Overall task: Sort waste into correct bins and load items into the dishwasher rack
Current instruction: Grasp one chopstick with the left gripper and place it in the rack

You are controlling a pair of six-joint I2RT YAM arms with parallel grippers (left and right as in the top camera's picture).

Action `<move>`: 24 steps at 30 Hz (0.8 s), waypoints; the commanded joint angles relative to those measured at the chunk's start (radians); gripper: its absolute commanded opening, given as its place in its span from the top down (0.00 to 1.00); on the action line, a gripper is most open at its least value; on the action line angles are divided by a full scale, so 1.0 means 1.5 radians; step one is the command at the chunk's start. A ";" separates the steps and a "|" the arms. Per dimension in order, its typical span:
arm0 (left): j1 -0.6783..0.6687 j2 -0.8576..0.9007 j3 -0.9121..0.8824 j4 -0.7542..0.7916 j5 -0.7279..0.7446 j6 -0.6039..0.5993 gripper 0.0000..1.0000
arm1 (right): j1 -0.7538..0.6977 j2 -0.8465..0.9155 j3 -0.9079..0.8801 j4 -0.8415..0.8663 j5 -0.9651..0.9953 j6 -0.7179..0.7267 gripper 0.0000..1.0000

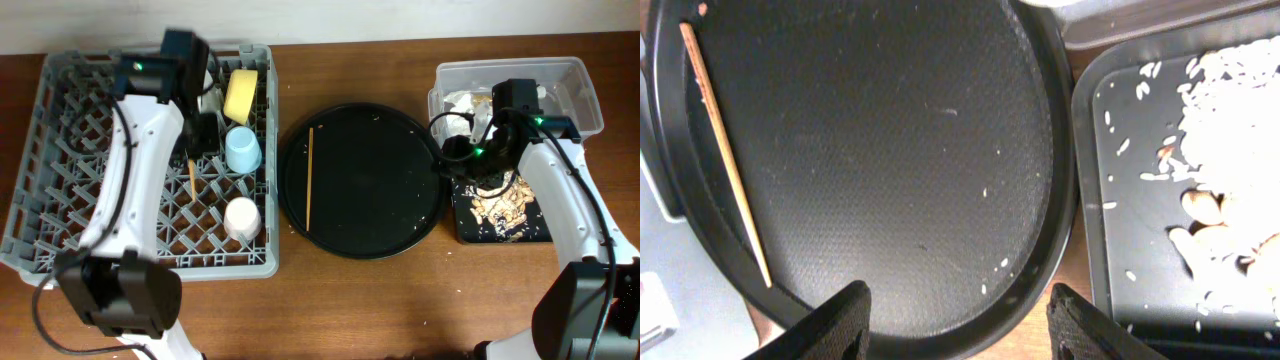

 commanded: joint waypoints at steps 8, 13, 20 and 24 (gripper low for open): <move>0.010 0.008 -0.169 0.129 -0.033 0.040 0.53 | -0.001 0.004 0.004 -0.002 -0.005 0.004 0.42; -0.024 -0.007 -0.063 0.116 0.055 0.054 0.50 | -0.001 0.004 0.004 -0.002 -0.005 0.004 0.42; -0.172 0.023 -0.013 0.187 0.129 0.054 0.44 | -0.001 0.004 0.004 -0.003 -0.006 0.005 0.42; -0.207 0.116 0.004 0.192 0.129 0.047 0.41 | -0.001 0.004 0.004 -0.005 -0.006 0.005 0.41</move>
